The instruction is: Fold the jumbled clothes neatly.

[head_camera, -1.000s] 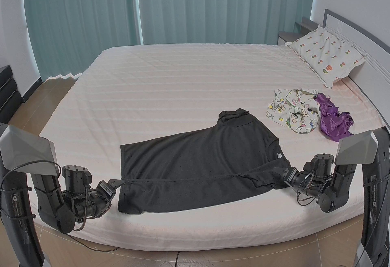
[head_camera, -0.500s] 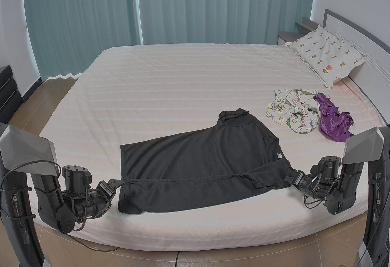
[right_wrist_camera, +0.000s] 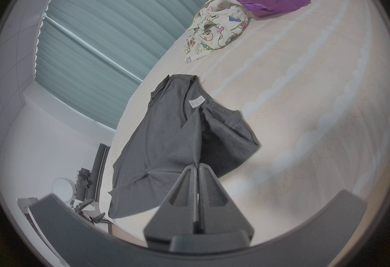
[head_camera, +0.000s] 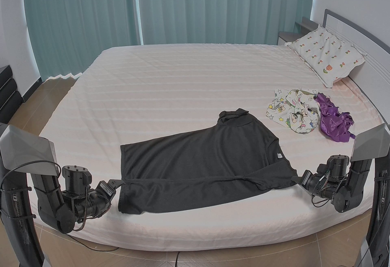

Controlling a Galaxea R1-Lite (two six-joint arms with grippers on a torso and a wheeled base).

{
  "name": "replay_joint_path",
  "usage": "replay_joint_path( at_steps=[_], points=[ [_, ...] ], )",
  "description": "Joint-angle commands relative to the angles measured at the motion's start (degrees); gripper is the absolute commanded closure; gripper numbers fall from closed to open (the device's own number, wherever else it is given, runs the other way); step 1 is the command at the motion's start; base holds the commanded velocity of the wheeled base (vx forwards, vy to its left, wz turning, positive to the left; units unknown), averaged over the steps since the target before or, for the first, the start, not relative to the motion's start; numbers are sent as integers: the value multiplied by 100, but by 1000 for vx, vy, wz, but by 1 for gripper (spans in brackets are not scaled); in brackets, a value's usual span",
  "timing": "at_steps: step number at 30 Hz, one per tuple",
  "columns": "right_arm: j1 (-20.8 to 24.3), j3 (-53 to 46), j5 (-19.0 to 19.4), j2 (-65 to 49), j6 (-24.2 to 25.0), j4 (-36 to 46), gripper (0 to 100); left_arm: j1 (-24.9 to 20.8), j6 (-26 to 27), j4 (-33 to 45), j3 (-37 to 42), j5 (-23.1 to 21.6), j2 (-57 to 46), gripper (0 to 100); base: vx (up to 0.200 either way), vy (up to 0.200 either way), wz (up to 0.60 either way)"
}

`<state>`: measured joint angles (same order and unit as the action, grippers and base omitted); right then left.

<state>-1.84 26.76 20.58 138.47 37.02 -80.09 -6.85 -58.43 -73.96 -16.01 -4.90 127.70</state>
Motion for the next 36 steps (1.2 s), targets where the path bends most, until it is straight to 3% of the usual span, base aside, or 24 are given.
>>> replay_joint_path(
  at_steps=[1,3,4,15,18,24,34,36],
  points=[
    [17,-22,-1,119,-90,2,100,0,-2,-4,1,-2,10,0,0,0,0],
    [17,14,-1,180,-116,2,100,0,-2,-4,1,-2,10,0,0,0,0],
    [17,110,-10,250,-125,11,0,0,-2,-4,1,-2,10,0,0,0,0],
    [-167,225,52,92,156,-86,0,-18,-28,-4,-8,226,10,0,0,0,0],
    [-220,427,43,31,622,-112,0,-27,-28,-4,-17,244,10,0,0,0,0],
    [-273,576,8,-84,1079,-129,0,-27,-28,-4,-8,244,1,0,100,0,0],
    [-273,602,-1,-31,1105,-235,0,-88,60,-13,-52,209,10,0,180,0,0],
    [-264,602,-10,-22,1097,-226,0,-150,315,-4,-113,209,1,0,0,0,0]
  ],
)
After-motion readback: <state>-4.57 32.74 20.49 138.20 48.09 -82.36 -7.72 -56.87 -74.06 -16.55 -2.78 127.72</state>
